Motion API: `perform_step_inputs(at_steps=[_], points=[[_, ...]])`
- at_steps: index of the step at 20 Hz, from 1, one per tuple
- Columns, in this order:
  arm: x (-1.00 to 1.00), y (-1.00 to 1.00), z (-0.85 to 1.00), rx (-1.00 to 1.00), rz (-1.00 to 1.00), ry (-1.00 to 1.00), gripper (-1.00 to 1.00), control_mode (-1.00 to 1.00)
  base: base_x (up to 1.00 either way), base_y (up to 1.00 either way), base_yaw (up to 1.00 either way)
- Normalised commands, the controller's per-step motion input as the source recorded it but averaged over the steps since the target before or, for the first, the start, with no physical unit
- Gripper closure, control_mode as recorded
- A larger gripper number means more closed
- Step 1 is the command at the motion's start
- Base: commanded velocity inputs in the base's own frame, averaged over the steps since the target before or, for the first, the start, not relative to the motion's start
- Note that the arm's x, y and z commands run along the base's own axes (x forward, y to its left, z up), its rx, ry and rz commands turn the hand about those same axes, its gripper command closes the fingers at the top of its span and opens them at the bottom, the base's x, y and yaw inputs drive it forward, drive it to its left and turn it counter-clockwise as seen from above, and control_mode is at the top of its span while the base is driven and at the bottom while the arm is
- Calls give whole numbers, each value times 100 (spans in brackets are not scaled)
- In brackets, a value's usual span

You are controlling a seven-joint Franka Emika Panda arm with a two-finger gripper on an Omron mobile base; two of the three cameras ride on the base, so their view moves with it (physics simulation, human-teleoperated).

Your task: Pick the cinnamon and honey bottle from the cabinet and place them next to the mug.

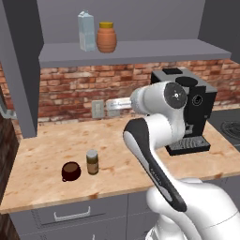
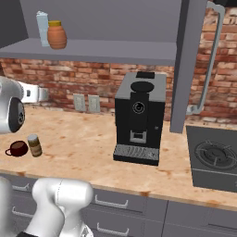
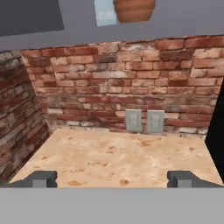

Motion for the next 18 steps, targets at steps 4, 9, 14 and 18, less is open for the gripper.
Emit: perform_step_inputs(at_steps=[4, 9, 14, 18], points=[[-42, -7, 100, 0, -3, -17, -100, -100, 0, 0, 0], [-25, -18, 100, 3, -1, 0, -100, -100, 0, 0, 0], [-4, -17, 97, 3, 0, -4, -100, -100, 0, 0, 0], [1, -6, 60, 0, 0, -2, -100, -100, 0, 0, 0]])
